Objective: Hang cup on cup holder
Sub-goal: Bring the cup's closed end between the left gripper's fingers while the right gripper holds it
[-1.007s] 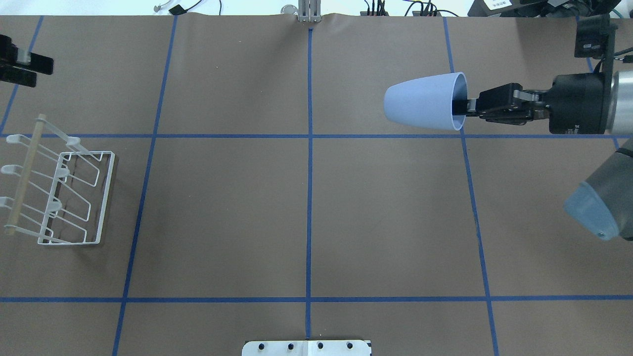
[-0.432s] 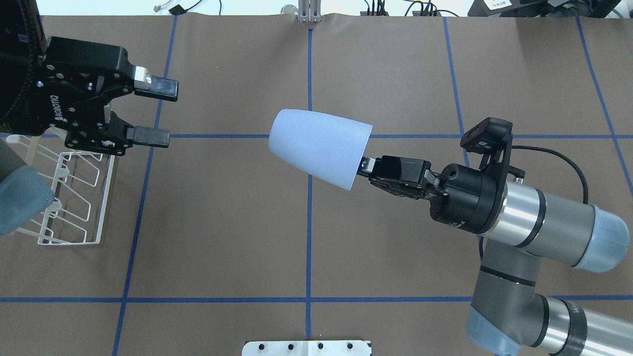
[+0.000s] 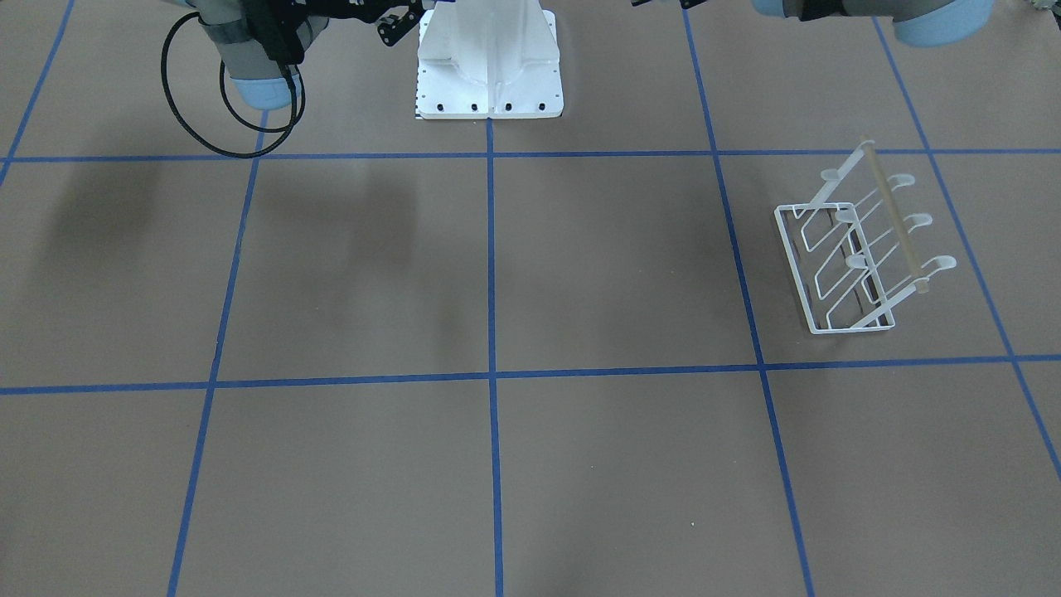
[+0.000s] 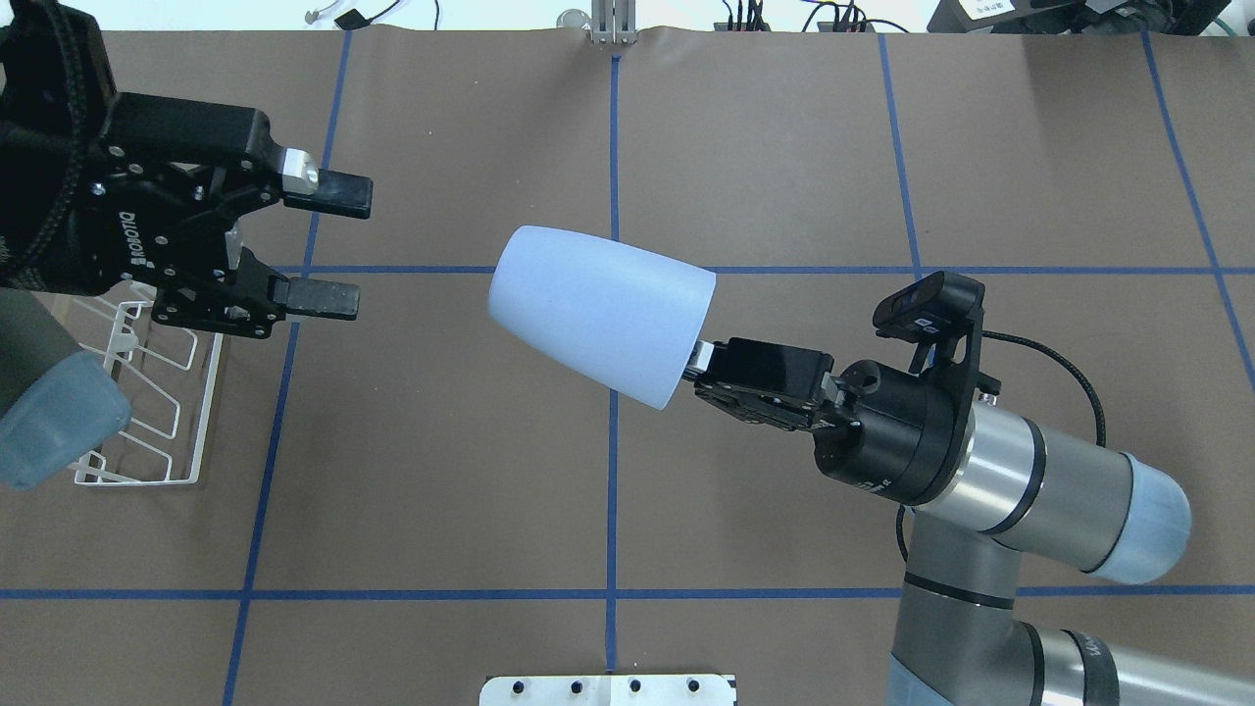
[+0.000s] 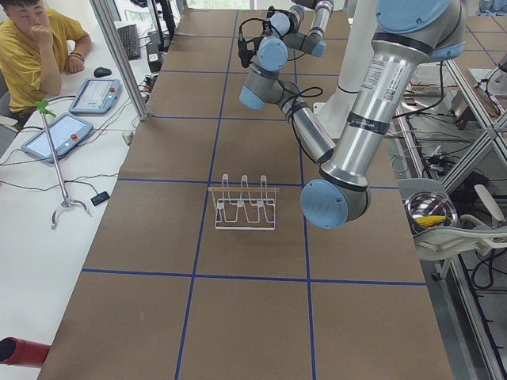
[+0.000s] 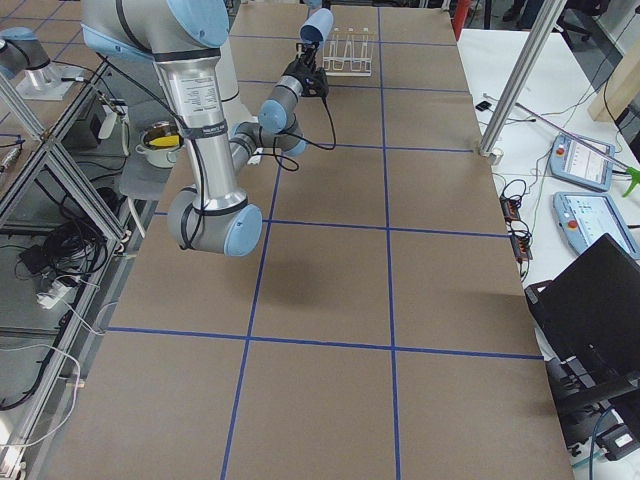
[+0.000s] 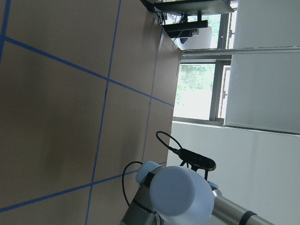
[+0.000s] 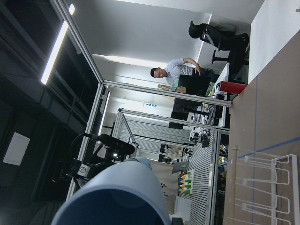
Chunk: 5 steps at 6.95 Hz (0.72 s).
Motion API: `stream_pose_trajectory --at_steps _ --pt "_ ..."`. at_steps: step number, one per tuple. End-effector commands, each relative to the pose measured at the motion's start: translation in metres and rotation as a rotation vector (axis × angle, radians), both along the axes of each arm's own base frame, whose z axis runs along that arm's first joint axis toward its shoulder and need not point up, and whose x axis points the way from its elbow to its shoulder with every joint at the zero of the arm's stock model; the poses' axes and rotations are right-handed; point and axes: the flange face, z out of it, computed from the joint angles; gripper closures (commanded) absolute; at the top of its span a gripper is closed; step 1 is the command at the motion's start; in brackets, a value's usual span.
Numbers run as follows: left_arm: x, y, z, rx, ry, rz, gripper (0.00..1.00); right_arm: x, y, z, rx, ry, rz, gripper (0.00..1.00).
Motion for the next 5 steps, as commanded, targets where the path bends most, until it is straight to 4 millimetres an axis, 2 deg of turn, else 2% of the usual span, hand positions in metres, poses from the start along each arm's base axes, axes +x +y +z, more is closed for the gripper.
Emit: stream_pose_trajectory --at_steps 1,3,5 --pt "0.011 0.005 0.000 -0.003 0.000 0.028 0.01 -0.018 0.014 0.000 0.020 0.023 0.019 1.00" --pt "0.016 0.010 0.000 -0.001 0.002 0.045 0.01 -0.028 0.017 -0.016 0.027 0.007 0.018 1.00" --pt "0.017 0.013 -0.002 0.004 0.006 0.051 0.01 -0.036 0.026 -0.023 0.022 -0.004 0.030 1.00"
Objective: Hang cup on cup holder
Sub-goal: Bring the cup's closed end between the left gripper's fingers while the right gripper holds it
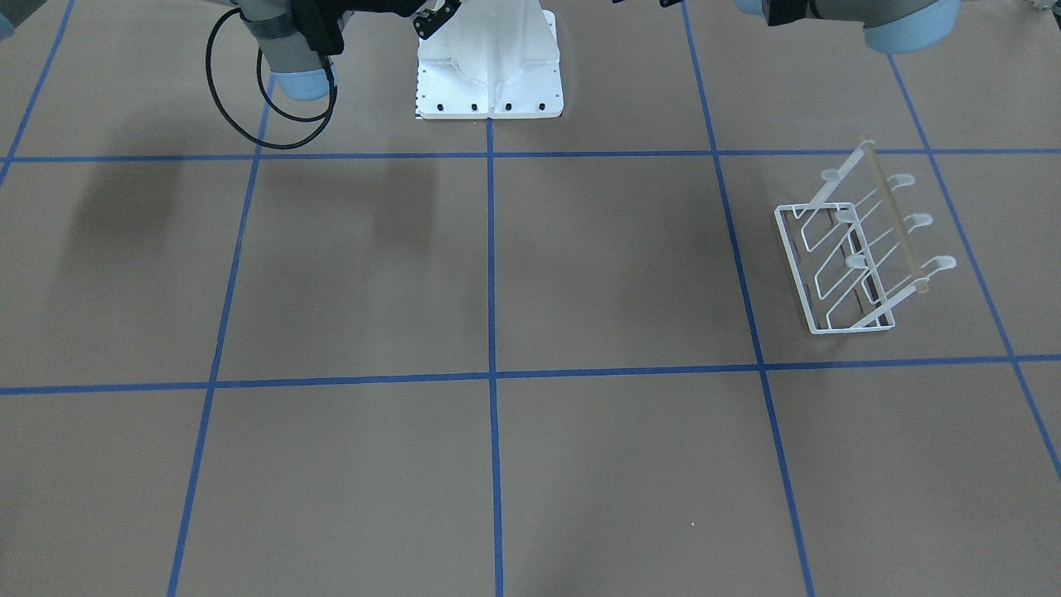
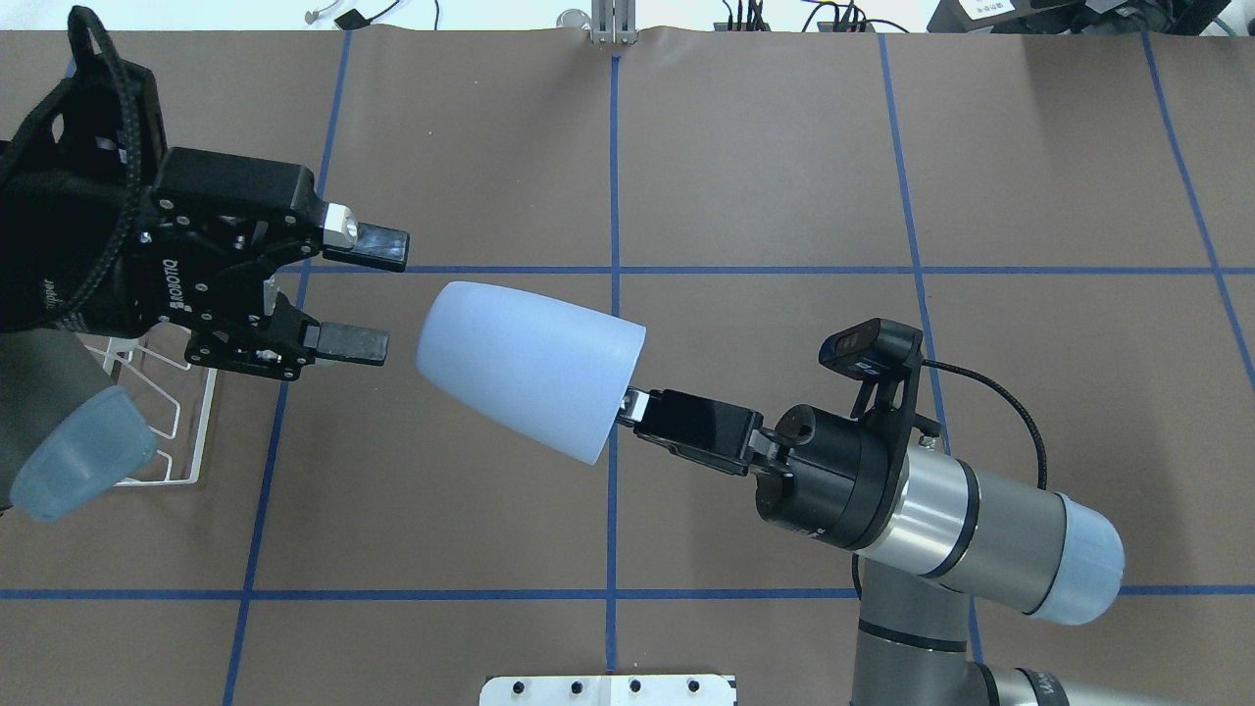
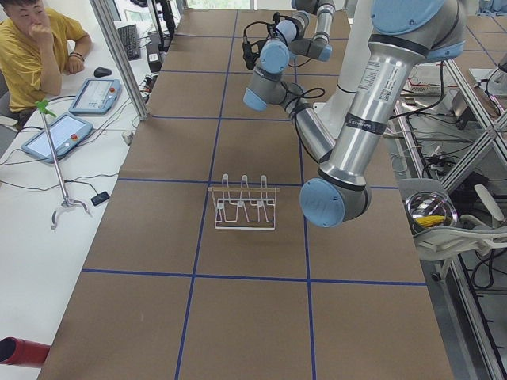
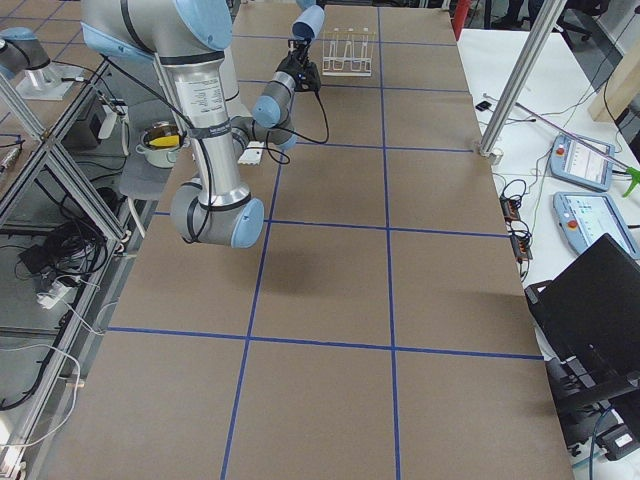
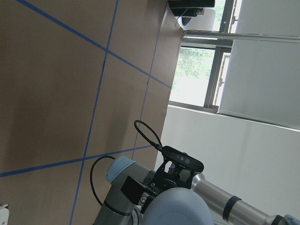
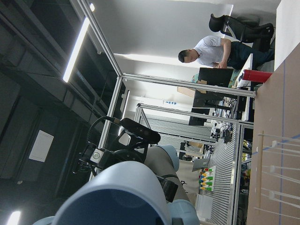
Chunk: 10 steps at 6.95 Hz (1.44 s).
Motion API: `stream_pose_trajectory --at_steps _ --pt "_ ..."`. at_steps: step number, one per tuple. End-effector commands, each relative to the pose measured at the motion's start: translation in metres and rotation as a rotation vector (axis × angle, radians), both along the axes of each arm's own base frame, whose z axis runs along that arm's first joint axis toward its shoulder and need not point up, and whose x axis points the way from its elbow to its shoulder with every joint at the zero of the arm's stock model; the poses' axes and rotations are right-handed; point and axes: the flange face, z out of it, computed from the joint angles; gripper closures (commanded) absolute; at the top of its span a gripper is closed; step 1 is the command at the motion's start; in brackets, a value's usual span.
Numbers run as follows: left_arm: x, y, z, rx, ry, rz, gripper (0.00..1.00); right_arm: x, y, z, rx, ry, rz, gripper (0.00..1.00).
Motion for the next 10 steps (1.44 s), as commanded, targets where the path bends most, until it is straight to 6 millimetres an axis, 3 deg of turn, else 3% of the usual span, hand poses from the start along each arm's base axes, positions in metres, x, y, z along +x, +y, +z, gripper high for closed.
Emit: stream_pose_trajectory --at_steps 1,5,7,10 --pt "0.002 0.004 -0.001 0.004 0.004 0.009 0.01 -0.010 0.005 -0.002 -0.001 0.005 0.017 1.00" --pt "0.003 0.007 -0.003 0.000 0.008 0.020 0.01 -0.016 0.007 -0.012 -0.017 -0.013 0.027 1.00" --pt "0.003 0.007 -0.002 0.000 0.007 0.020 0.02 -0.028 0.004 -0.019 -0.012 -0.011 0.045 1.00" --pt "0.005 0.005 -0.001 -0.003 0.004 0.020 0.03 -0.028 0.002 -0.021 -0.017 -0.012 0.066 1.00"
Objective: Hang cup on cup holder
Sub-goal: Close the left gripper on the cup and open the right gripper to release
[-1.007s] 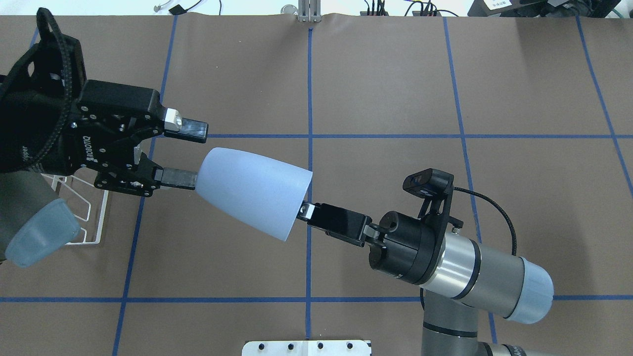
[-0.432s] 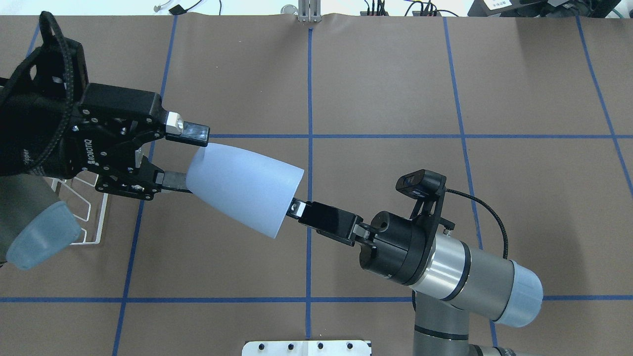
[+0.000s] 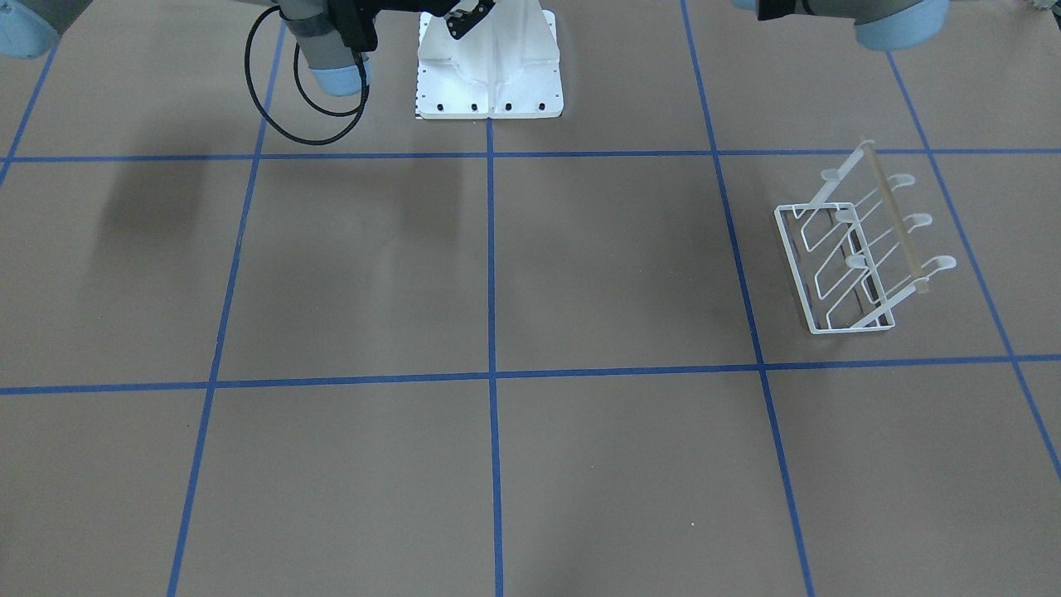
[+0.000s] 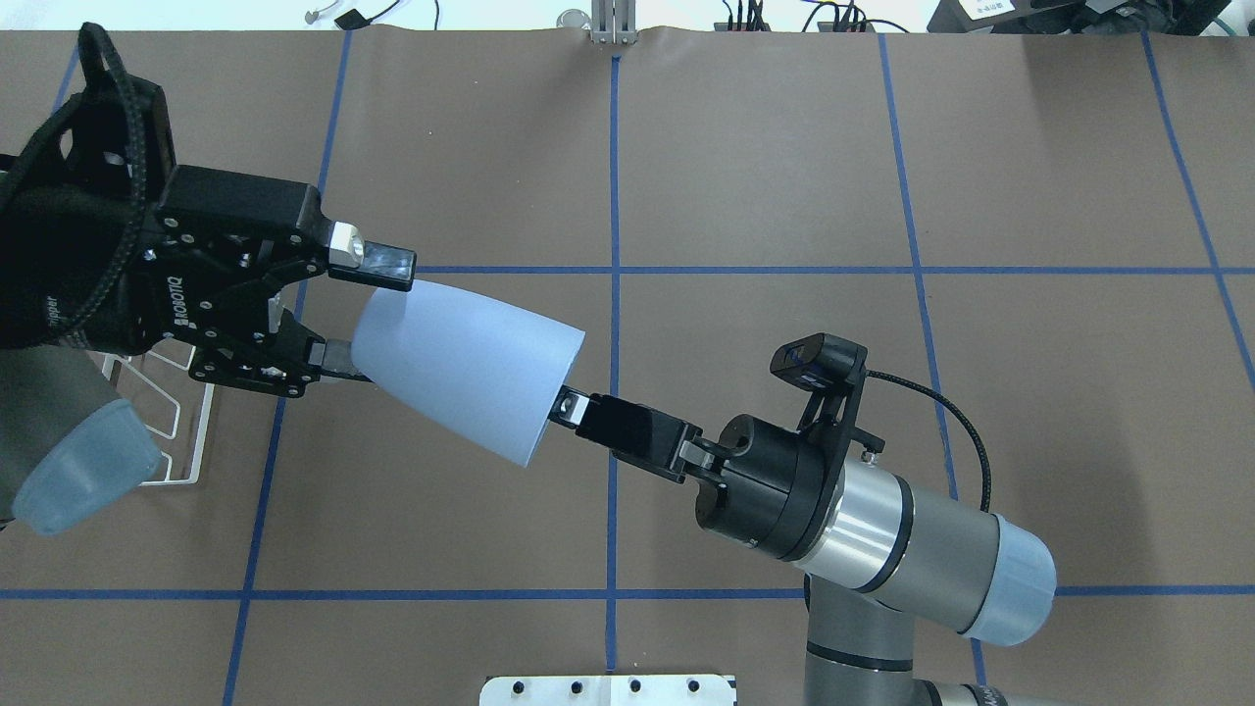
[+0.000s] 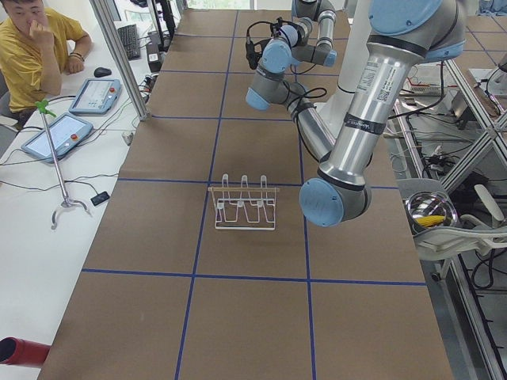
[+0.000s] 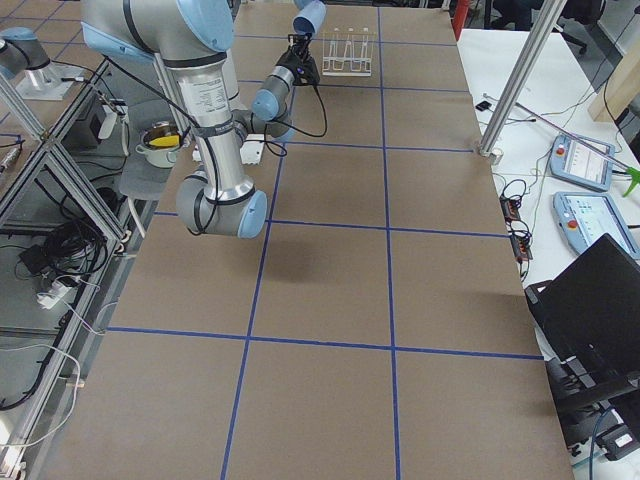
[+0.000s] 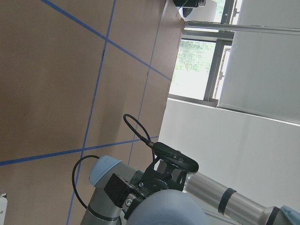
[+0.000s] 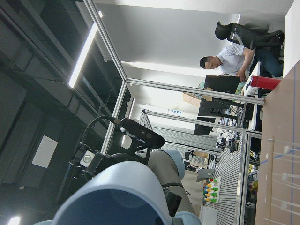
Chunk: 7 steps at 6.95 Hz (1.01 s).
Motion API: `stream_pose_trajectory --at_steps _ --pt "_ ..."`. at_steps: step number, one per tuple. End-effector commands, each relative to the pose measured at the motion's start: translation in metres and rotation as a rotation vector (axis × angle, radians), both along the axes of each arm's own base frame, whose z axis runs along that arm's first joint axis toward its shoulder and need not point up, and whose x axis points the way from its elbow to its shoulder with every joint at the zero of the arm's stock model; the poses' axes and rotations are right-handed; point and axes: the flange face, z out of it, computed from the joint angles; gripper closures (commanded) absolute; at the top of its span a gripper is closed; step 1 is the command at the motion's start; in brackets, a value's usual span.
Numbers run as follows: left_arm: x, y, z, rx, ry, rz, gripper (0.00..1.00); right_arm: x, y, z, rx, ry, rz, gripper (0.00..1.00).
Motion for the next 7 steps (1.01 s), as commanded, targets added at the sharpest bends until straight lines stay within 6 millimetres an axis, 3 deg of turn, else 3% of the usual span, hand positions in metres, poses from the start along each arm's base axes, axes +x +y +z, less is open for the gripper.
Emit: stream_pose_trajectory --at_steps 1,3,5,7 --pt "0.0010 -0.0010 0.0009 -0.002 -0.002 0.000 0.09 0.0002 -0.0011 -0.0035 -0.004 -0.006 0.013 1.00" --pt "0.0007 0.0003 0.0001 0.000 0.000 0.002 0.27 -0.0036 -0.0028 -0.0070 -0.022 0.009 0.020 1.00" --pt "0.0000 0.0009 -0.0041 0.007 0.007 0.002 0.35 -0.0039 -0.0049 -0.0092 -0.032 0.012 0.029 1.00" --pt "0.0006 0.0004 -0.0032 0.021 0.020 0.002 0.58 -0.0038 -0.0047 -0.0084 -0.031 0.012 0.028 0.96"
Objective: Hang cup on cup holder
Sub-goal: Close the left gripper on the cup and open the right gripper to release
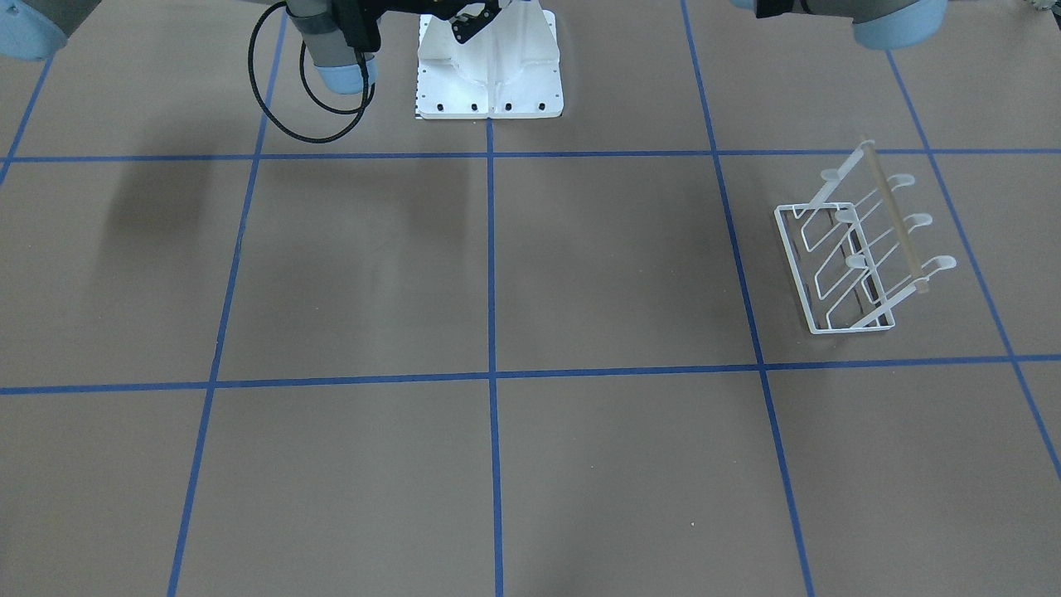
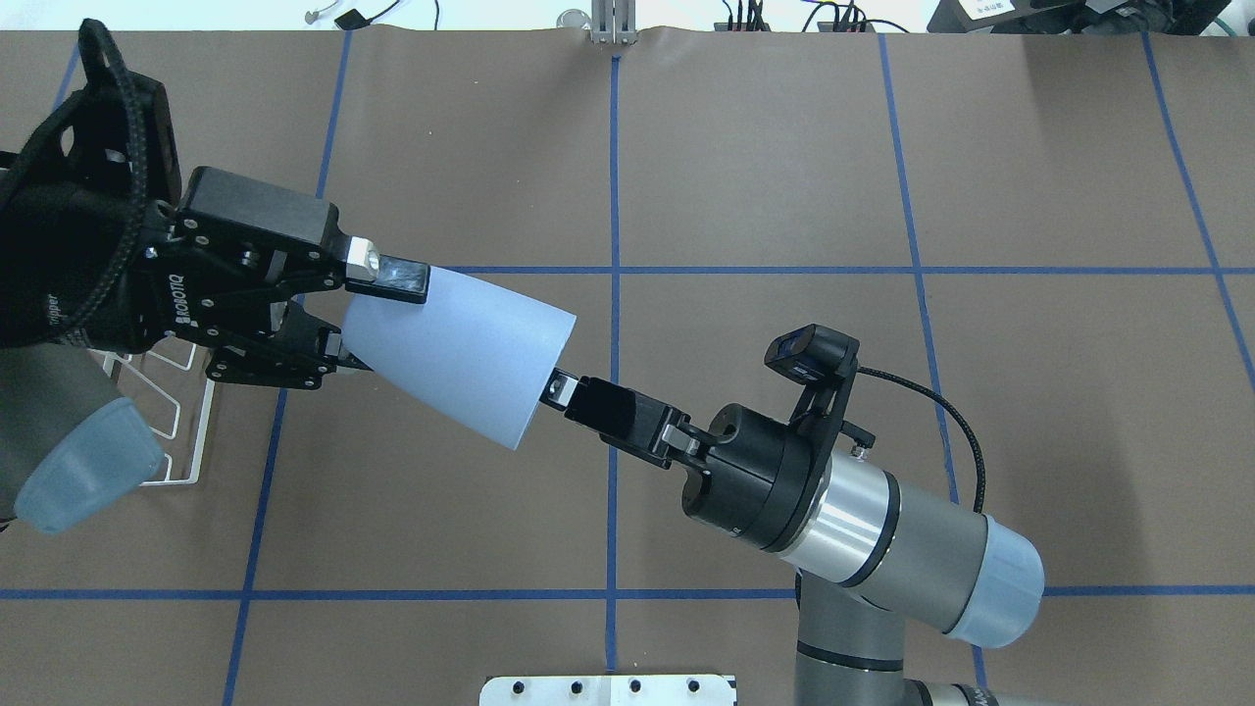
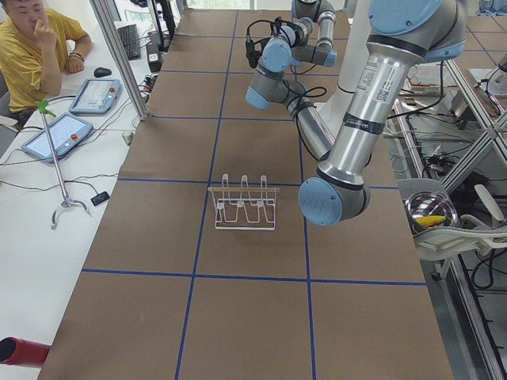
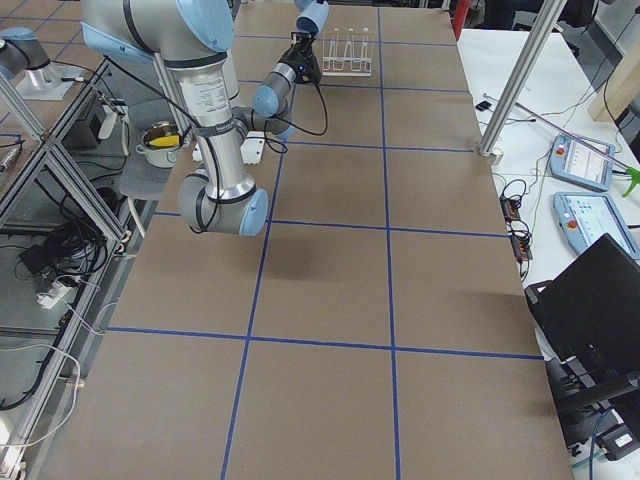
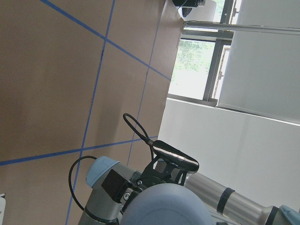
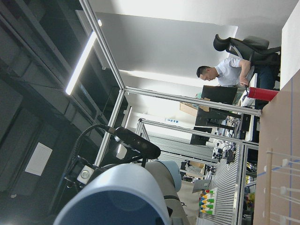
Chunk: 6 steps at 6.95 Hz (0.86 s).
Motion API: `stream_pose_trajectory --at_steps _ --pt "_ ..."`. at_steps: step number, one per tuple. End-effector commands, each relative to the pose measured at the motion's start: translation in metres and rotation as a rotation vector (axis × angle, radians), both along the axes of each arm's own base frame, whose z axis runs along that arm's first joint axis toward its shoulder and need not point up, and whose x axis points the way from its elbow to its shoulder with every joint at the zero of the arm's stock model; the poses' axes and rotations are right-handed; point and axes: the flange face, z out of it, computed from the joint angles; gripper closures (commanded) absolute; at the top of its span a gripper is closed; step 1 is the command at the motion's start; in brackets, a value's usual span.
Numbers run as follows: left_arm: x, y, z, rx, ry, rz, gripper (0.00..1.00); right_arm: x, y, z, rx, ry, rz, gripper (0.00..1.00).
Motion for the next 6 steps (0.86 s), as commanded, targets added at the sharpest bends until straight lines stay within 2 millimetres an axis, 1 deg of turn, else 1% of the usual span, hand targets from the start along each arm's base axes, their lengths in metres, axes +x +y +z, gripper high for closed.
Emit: stream_pose_trajectory --at_steps 1,2,3,4,5,6 --pt "0.003 -0.002 0.005 0.018 0.017 0.001 0.78 0.002 0.000 0.000 0.001 -0.002 0.001 0.17" --pt "0.003 -0.003 0.006 0.019 0.017 0.000 0.96 0.009 0.001 0.001 0.000 -0.014 -0.005 0.00" --pt "0.003 -0.004 0.006 0.017 0.017 -0.003 1.00 0.031 0.003 0.000 0.001 -0.038 -0.004 0.00" --pt "0.003 -0.007 0.004 0.009 0.029 -0.026 1.00 0.051 0.007 0.016 -0.002 -0.021 -0.006 0.00" --pt "0.002 -0.008 0.003 0.007 0.036 -0.040 1.00 0.056 0.006 0.032 -0.008 0.012 -0.001 0.00" --pt "-0.002 -0.011 0.003 0.011 0.045 -0.065 1.00 0.065 -0.004 0.061 -0.023 0.081 0.024 0.00"
